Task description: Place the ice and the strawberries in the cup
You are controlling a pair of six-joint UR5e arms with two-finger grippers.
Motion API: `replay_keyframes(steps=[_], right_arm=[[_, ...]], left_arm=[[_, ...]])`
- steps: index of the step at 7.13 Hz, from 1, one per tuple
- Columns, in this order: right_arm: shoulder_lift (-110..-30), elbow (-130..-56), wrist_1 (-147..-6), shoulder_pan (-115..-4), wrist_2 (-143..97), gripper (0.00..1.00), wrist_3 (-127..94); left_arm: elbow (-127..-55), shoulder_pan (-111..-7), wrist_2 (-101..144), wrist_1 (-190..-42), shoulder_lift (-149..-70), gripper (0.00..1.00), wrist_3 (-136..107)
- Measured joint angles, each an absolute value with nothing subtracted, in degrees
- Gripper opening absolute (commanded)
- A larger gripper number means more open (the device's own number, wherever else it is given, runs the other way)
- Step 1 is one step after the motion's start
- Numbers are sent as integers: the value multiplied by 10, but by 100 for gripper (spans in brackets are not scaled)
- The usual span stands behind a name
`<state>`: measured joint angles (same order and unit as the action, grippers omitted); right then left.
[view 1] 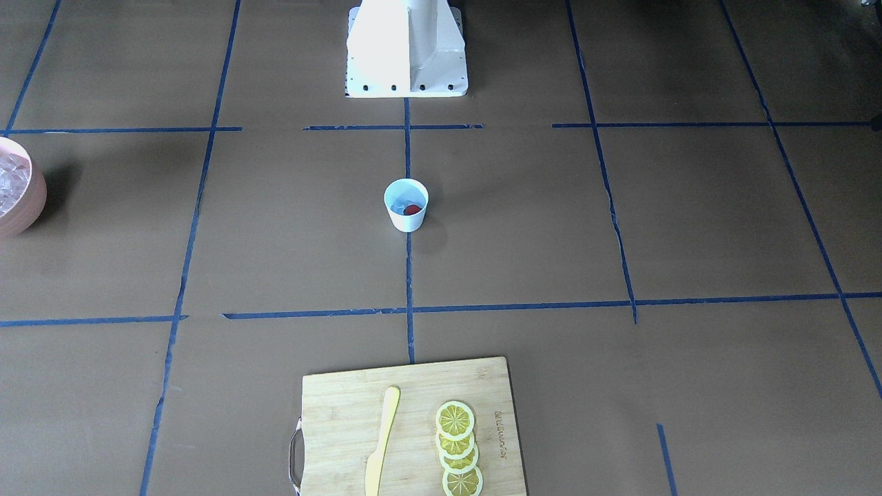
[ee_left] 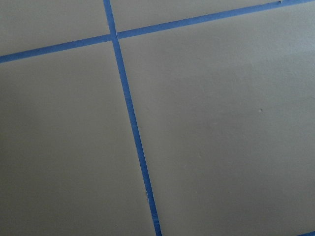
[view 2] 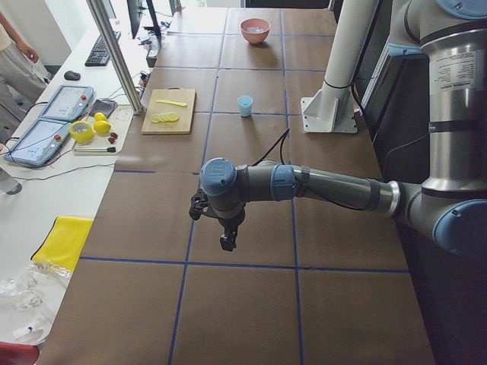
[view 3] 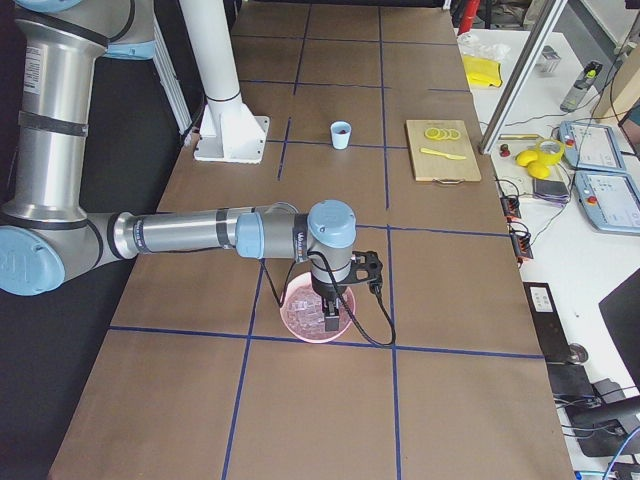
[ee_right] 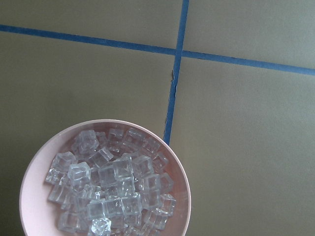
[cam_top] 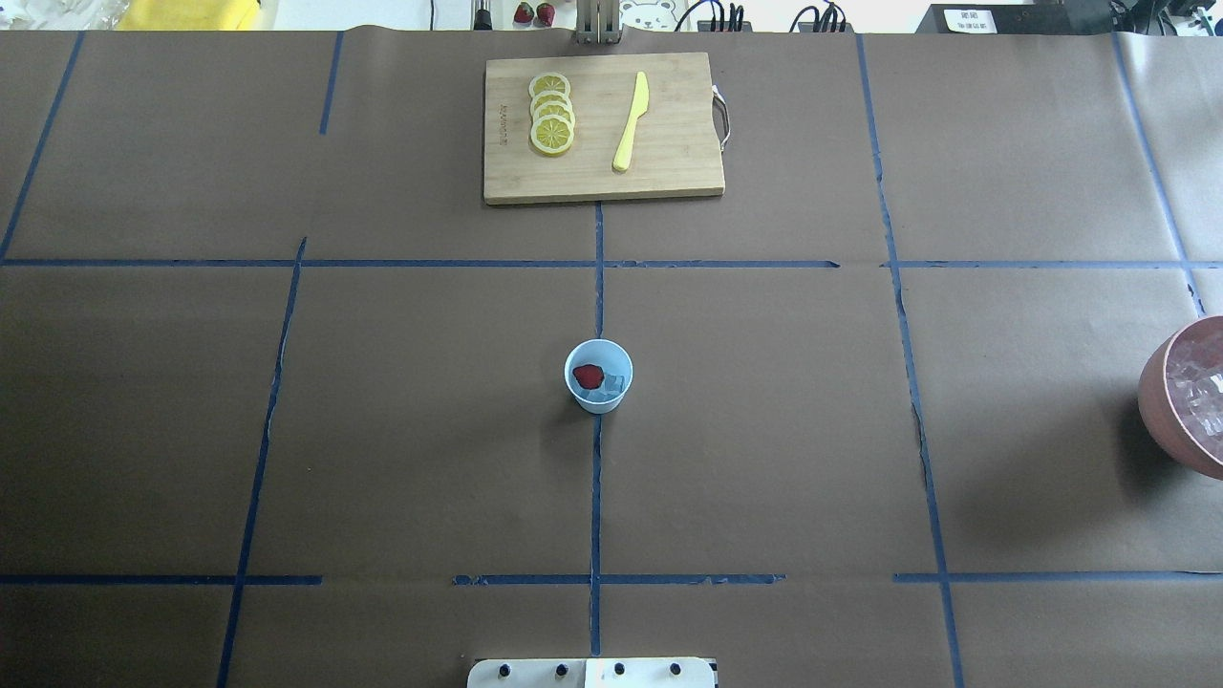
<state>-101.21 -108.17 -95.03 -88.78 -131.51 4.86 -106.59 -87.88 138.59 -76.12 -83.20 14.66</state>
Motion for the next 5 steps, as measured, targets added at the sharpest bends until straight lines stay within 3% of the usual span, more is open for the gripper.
replay_keyframes(steps=[5], right_arm=[[-1036,-1136,-953,-897,-1323,100,49]], left_arm=[[-1105,-887,1372,-762,-794,100,147]])
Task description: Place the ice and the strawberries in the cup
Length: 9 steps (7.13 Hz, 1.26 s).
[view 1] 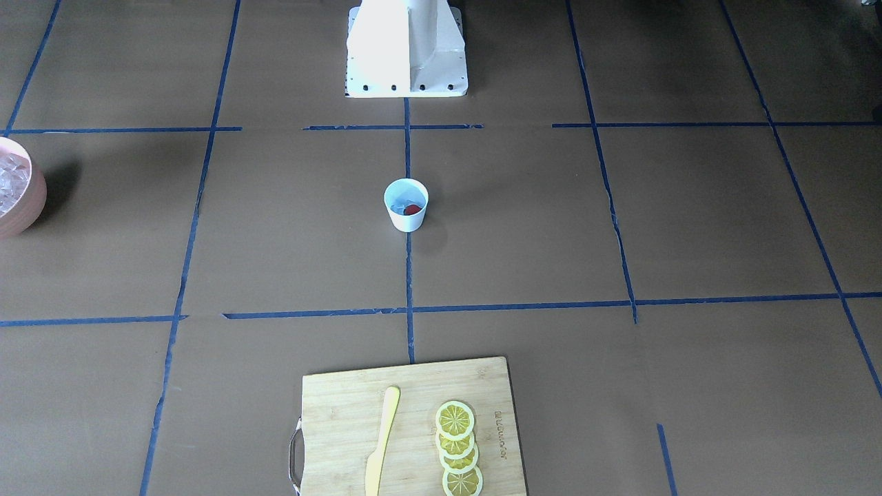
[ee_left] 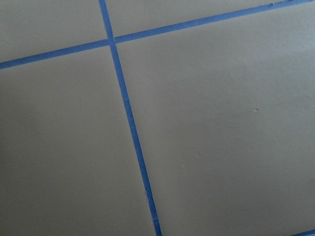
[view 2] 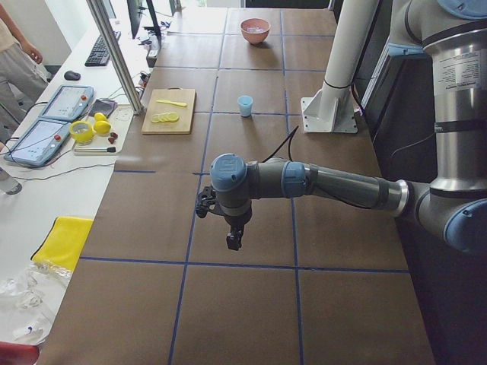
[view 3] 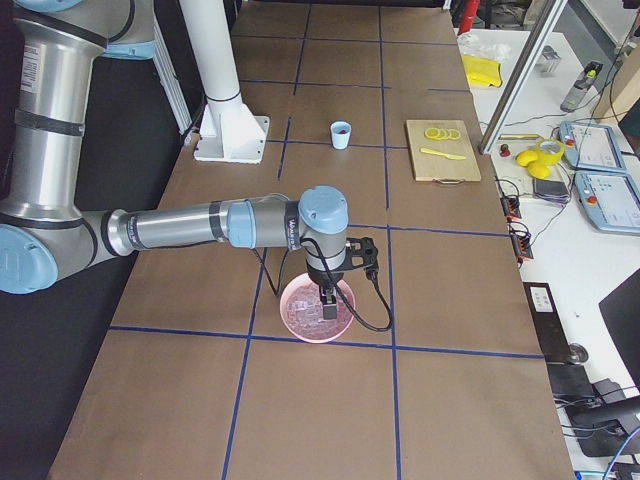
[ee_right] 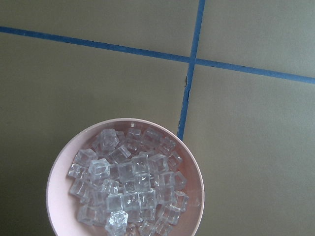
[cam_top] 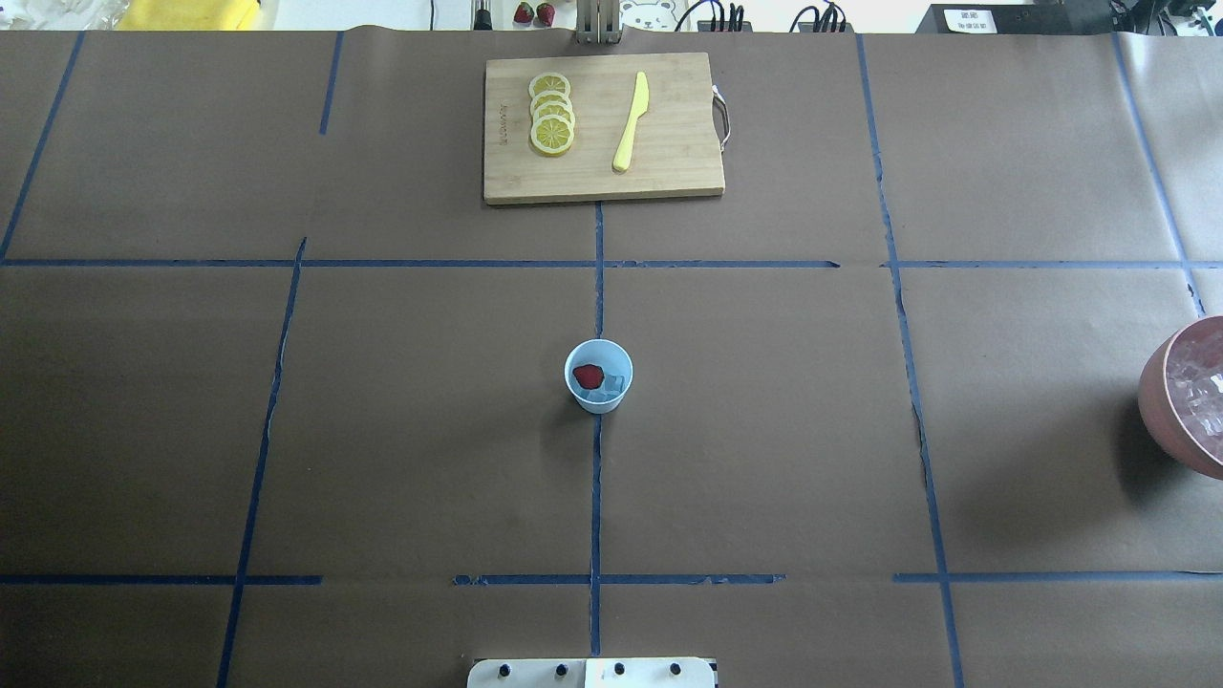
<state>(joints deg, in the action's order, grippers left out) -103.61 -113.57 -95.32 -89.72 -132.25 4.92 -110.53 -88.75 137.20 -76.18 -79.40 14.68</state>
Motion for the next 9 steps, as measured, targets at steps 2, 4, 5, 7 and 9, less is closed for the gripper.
replay_keyframes(steps=[2,4,5,7,9], right_arm=[[-1079,-1172,-952,-914,-1324,100,66],[-1061,-1150,-952,-894,-1320,100,70],[-1036,-1120,-952,-879,-1317,100,66],[-997,-1050,-945,-862,-1313,100,56],[-1007,-1015,-915,-861,-1316,100,55]], left_arm=[[-1119,-890,1372,-765,-758,100,147],[-1099,-889,1374,-799,-757,100,144],[-1094,-889,1375,-820,-759,100,145],[-1095,-888,1379,-835,-763,100,145],[-1079,-888,1390,-833,-791,100,115]])
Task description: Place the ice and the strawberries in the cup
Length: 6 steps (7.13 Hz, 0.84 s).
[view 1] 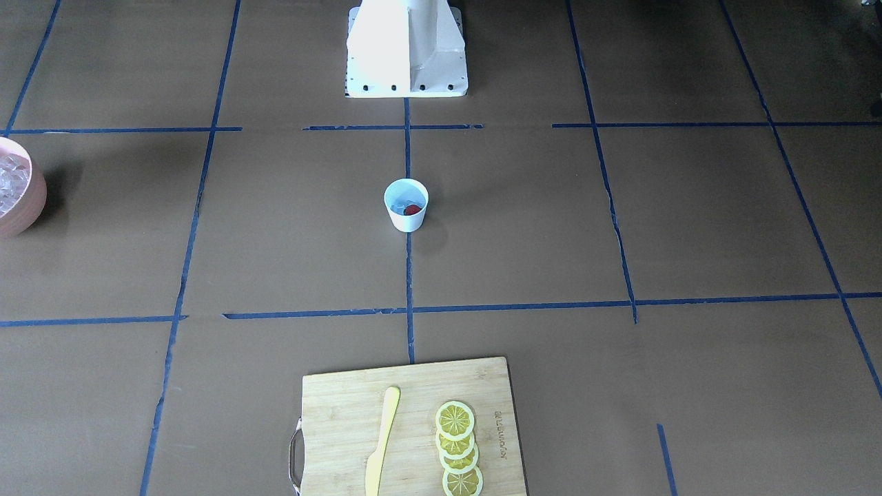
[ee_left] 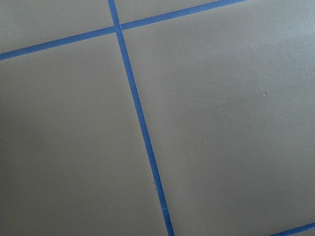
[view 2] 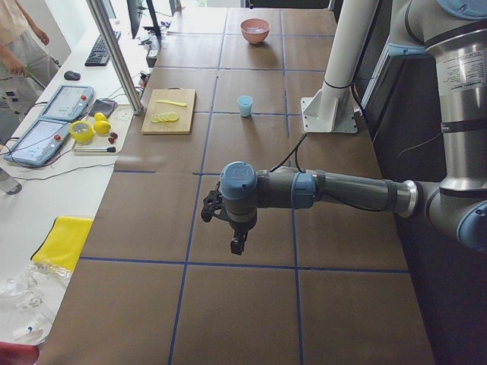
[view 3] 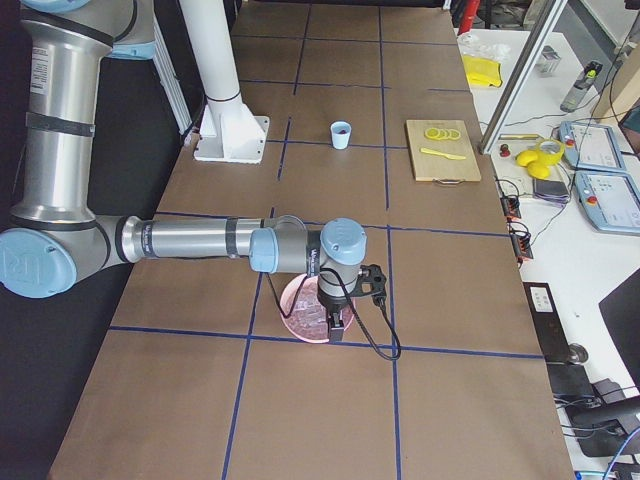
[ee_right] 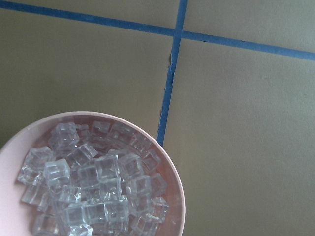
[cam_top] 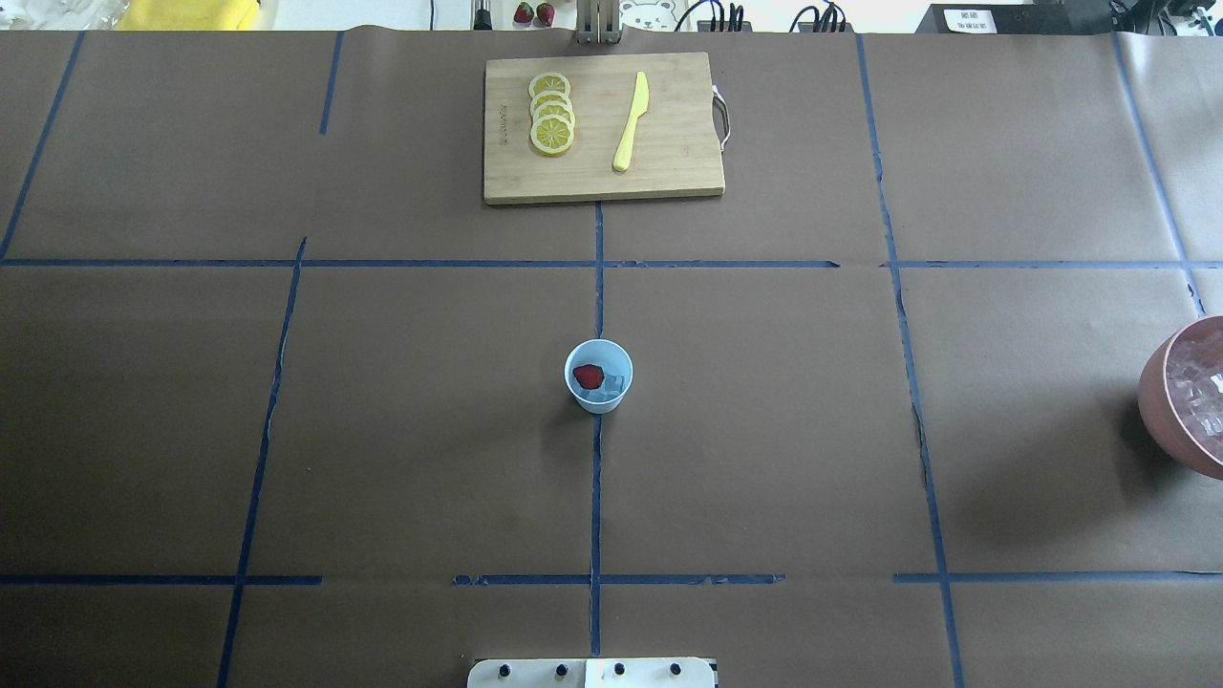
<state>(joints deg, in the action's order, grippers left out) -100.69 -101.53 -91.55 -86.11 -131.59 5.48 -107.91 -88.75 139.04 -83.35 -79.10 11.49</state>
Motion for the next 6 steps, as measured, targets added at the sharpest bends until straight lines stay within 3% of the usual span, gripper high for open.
replay_keyframes(steps=[2,6], right_arm=[[-1026,-1025,-903,-865,-1318,100,52],[-1034,-1050,-904,-898,-1323,100,51]], left_arm=[[-1055,-887,1392,-838,-825,100,67],[-1050,-888,1375,-834,-820,100,60]])
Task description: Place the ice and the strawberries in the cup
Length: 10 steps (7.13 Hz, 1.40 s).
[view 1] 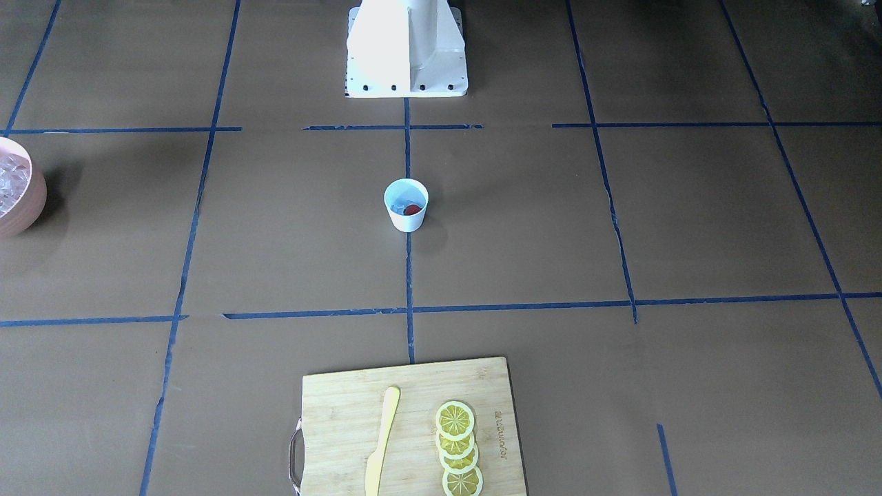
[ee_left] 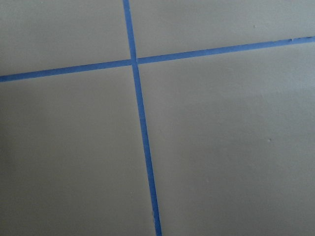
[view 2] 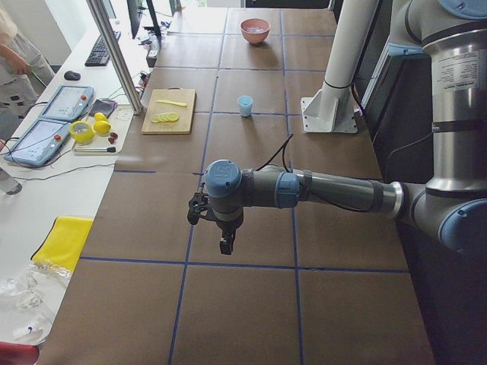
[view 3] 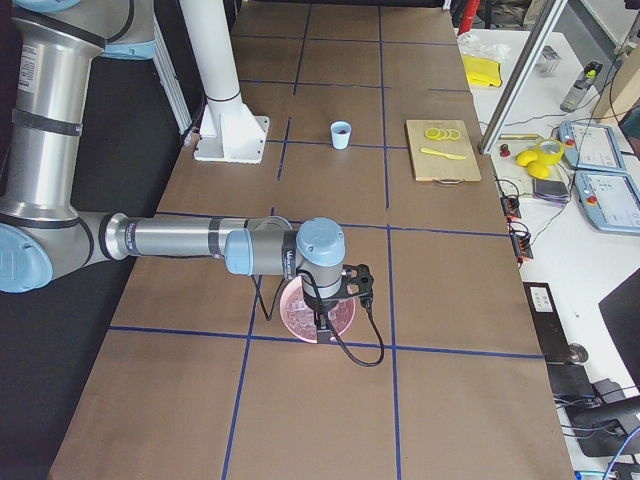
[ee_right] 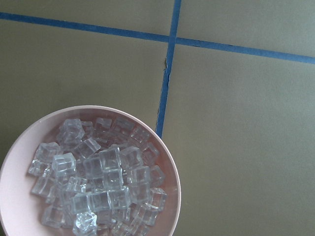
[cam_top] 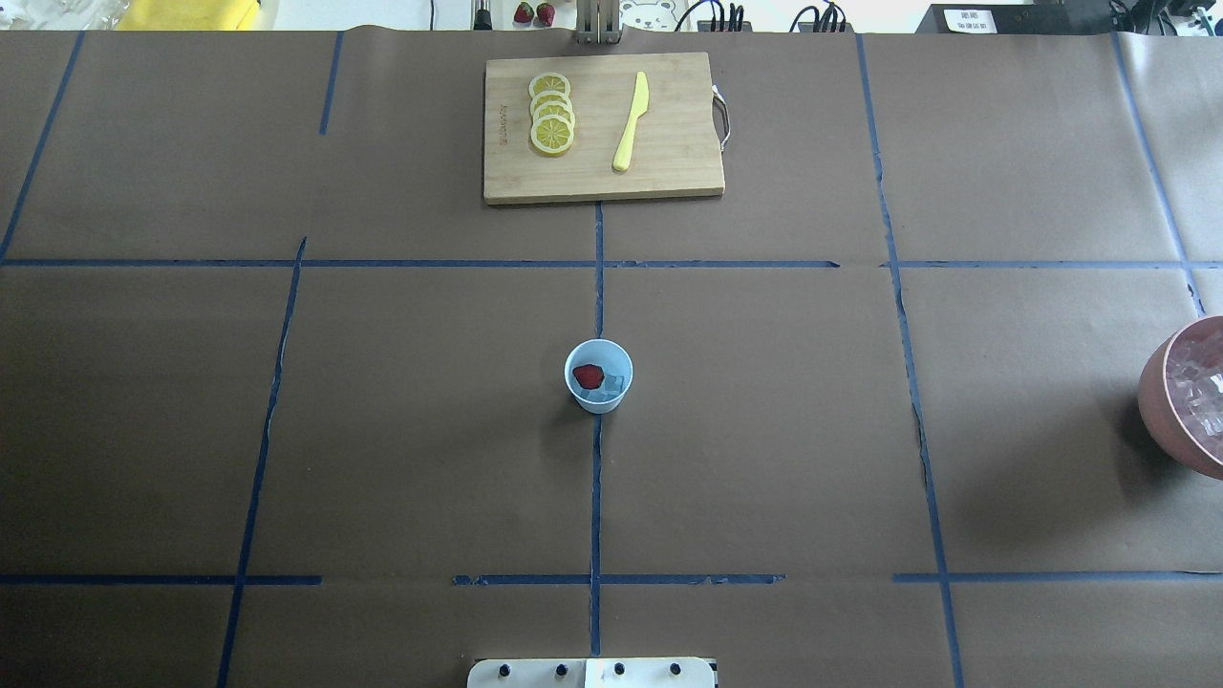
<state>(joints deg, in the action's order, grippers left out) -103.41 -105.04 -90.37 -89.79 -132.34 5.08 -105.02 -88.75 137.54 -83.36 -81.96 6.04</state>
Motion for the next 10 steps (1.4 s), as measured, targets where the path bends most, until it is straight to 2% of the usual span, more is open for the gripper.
replay_keyframes(steps=[4,10], right_arm=[[-1027,-1040,-900,-899,-1322,100,51],[-1018,-1034,-896,-899,-1322,100,54]], left_arm=[[-1026,-886,1373,-839,-829,100,53],[-1034,-890,1371,-837,-829,100,56]])
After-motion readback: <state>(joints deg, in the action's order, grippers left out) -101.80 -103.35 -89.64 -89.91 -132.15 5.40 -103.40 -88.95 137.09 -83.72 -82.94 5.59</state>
